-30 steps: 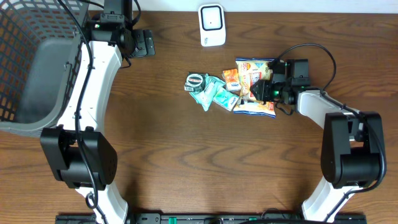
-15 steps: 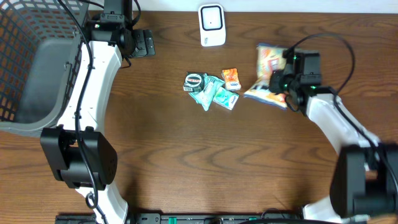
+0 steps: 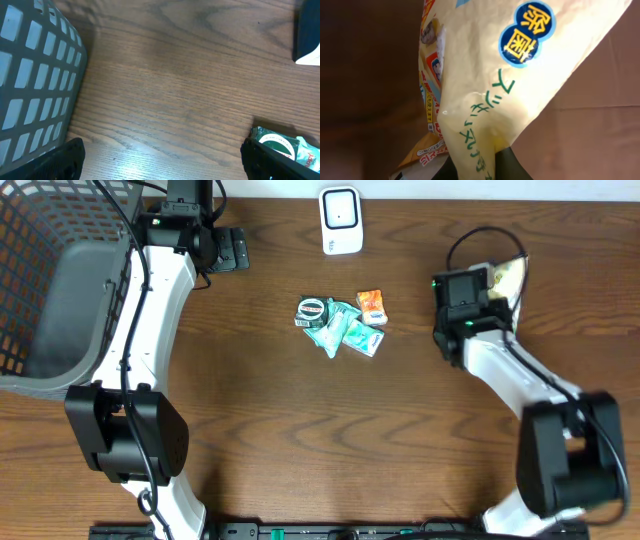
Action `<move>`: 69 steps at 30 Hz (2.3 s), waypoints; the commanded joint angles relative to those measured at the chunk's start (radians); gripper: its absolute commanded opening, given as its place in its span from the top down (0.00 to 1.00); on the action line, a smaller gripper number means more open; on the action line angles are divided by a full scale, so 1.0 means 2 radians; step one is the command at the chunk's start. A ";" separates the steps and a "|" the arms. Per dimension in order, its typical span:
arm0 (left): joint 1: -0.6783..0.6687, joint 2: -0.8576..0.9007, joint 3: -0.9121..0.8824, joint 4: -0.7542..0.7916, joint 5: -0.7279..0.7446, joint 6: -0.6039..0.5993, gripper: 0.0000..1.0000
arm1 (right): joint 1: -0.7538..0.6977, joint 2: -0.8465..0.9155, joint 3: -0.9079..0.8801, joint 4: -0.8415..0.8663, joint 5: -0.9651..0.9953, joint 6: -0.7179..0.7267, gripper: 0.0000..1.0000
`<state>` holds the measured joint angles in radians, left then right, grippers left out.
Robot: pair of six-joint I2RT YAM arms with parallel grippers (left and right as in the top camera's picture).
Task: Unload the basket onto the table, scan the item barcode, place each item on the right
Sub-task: 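Grasp the large yellow snack bag with the right gripper and pull it right, then release the yellow snack bag on the table right of the pile, then lower the right gripper onto the yellow snack bag and grasp it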
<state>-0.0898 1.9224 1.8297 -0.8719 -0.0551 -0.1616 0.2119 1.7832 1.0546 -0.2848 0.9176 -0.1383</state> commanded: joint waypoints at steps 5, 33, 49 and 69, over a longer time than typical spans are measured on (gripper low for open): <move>0.000 -0.010 0.006 -0.002 -0.005 -0.008 0.02 | 0.052 0.050 0.005 -0.002 0.063 -0.034 0.85; 0.000 -0.010 0.006 -0.002 -0.005 -0.008 0.02 | -0.074 -0.070 0.130 -0.142 -0.415 0.137 0.08; 0.000 -0.010 0.006 -0.002 -0.005 -0.008 0.02 | -0.193 -0.052 0.120 -0.229 -0.590 0.247 0.01; 0.000 -0.010 0.006 -0.002 -0.005 -0.008 0.02 | -0.247 -0.018 0.104 -0.217 -0.670 0.232 0.09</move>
<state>-0.0898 1.9224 1.8297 -0.8719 -0.0551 -0.1616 -0.2947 1.6955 1.2911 -0.7280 -0.4015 0.3248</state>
